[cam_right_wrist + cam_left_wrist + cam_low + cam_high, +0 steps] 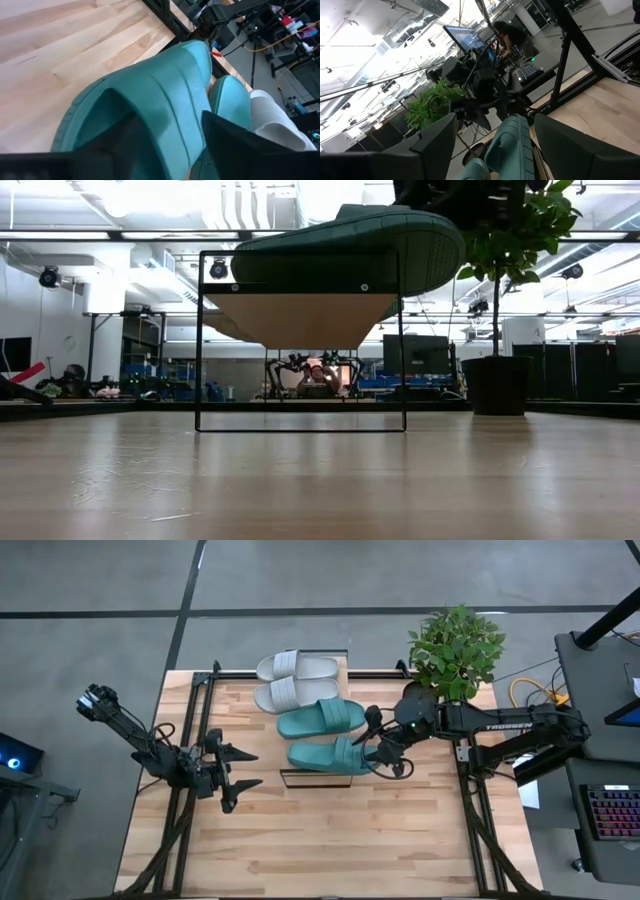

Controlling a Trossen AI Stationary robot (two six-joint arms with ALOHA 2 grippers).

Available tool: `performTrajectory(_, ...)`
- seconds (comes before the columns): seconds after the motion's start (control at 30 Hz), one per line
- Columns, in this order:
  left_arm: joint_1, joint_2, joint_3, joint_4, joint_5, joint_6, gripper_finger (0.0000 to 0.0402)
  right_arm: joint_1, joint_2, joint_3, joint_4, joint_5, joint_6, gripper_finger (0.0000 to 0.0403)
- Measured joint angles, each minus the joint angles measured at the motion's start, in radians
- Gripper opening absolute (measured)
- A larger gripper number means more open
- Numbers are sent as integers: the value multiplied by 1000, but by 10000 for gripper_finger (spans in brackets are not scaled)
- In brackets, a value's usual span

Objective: Pick and place slides into the shelf
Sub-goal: Put the blue slide on the shelf

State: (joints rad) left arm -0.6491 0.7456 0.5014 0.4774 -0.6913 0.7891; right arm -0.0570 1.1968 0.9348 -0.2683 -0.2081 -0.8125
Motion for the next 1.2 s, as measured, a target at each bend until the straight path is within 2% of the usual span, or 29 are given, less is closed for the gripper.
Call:
performTrajectory(0.33, 0, 0, 0, 0, -3, 0, 251, 1, 0, -1, -58, 1, -52, 23)
performTrajectory(0.53, 1, 0, 0, 0, -4, 0, 251, 19, 0, -1, -63, 9, -145, 13)
performTrajectory(0.7, 1, 0, 0, 0, -4, 0, 251, 41, 0, -1, -63, 93, -215, 12)
performTrajectory(0.93, 1, 0, 0, 0, -4, 0, 251, 40, -1, -1, -71, 109, -294, 12)
performTrajectory(1.1, 1, 0, -1, 0, -5, 0, 251, 40, -10, -1, -100, 195, -335, 11)
performTrajectory(1.2, 1, 0, -1, 0, -6, 0, 251, 38, -12, -1, -118, 203, -379, 11)
